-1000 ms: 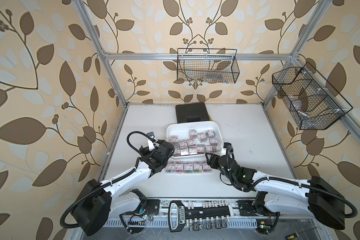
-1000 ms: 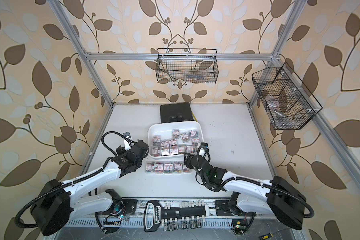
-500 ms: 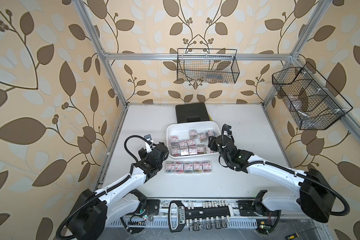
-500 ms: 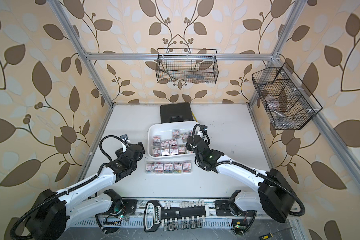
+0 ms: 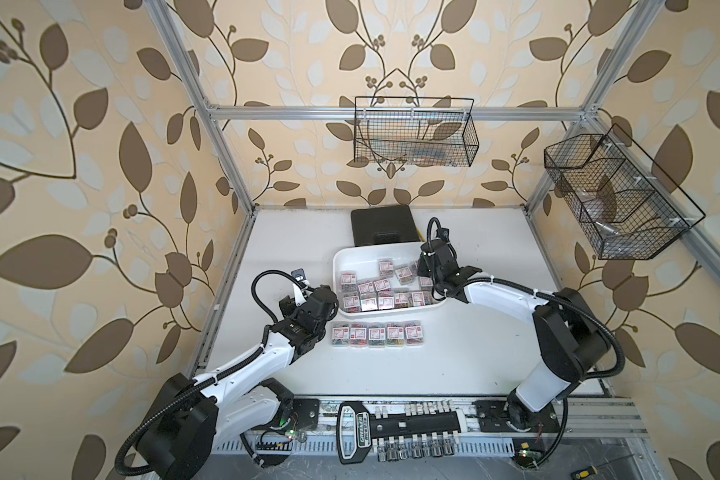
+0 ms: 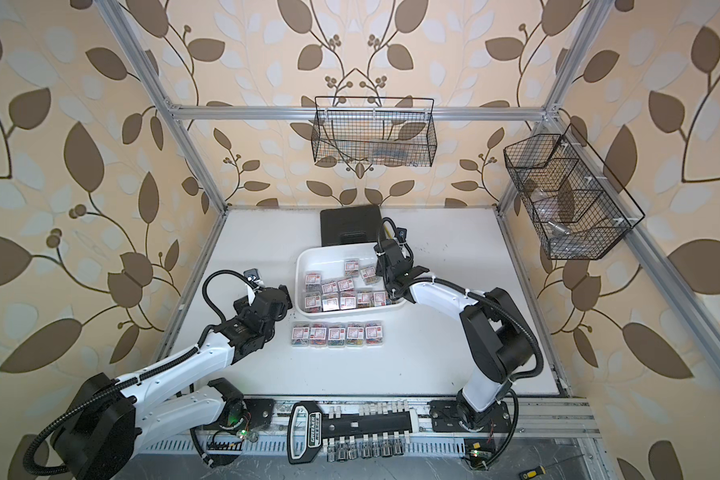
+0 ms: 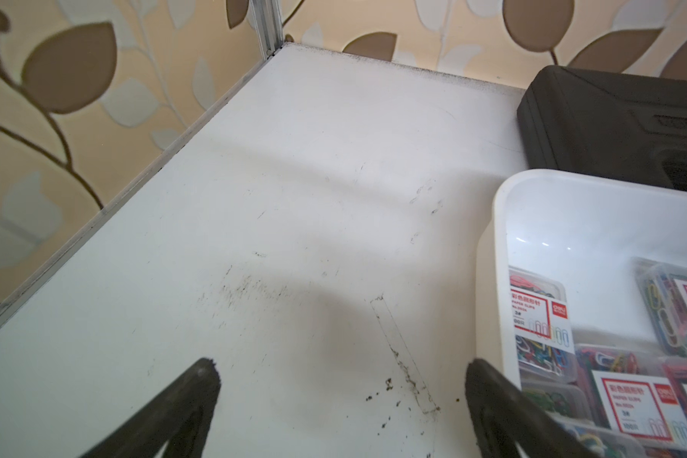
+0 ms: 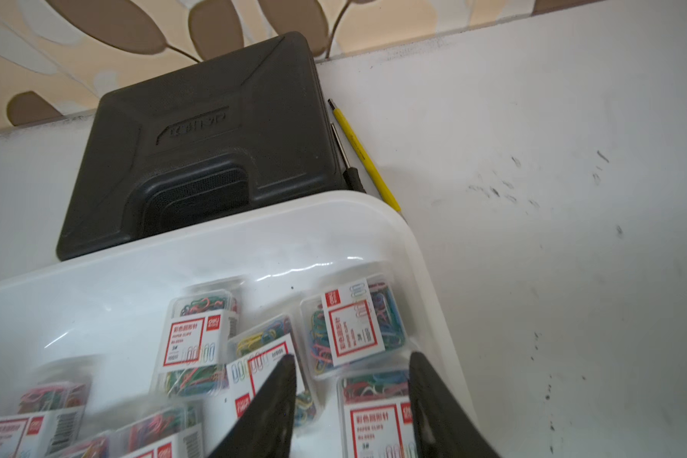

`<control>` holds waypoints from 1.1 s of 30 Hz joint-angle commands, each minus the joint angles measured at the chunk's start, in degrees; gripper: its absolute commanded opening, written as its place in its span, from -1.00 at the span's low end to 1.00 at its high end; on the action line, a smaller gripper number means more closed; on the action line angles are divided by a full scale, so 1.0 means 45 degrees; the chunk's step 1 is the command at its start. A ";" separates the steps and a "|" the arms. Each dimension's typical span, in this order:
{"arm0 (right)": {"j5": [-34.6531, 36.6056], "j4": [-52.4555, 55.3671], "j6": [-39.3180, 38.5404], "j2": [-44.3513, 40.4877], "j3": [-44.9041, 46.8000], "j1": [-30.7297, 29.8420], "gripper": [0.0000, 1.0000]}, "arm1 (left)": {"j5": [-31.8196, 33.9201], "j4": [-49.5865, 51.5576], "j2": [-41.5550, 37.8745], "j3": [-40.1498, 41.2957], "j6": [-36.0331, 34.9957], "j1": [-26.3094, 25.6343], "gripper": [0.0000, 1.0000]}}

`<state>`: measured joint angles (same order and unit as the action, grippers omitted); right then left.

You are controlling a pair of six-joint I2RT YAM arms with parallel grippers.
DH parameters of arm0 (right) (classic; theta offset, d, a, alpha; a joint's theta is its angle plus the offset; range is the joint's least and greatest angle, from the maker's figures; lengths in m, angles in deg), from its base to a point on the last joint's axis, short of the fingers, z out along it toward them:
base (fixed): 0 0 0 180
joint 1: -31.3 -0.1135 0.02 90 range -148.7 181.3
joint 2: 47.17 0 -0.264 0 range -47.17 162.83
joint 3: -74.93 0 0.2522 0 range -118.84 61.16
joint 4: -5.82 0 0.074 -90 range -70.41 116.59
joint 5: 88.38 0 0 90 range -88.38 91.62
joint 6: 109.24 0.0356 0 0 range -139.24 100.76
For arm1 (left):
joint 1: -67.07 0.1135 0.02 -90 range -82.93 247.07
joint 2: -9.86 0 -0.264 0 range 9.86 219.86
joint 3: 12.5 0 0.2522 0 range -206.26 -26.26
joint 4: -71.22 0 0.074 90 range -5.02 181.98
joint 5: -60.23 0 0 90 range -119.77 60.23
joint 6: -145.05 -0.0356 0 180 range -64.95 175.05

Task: Take the paper clips out of the storage box
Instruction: Pick up the boxed paper clips from the storage box.

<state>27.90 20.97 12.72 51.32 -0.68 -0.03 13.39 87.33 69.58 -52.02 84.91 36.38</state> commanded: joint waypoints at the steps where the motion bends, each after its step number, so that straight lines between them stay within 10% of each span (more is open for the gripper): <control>1: 0.0226 0.0191 -0.0731 0.0497 -0.0890 -0.0126 -0.12 | -0.0081 0.0023 -0.0031 -0.0413 -0.0172 0.0056 0.98; 33: -0.2841 0.1389 -0.0824 0.3135 -0.2673 -0.0362 0.44 | -0.0332 -0.0229 -0.0010 -0.0311 -0.0233 0.0046 0.98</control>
<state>18.31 27.33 11.28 61.71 -8.70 -2.11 10.85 86.37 69.28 -51.08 83.62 36.38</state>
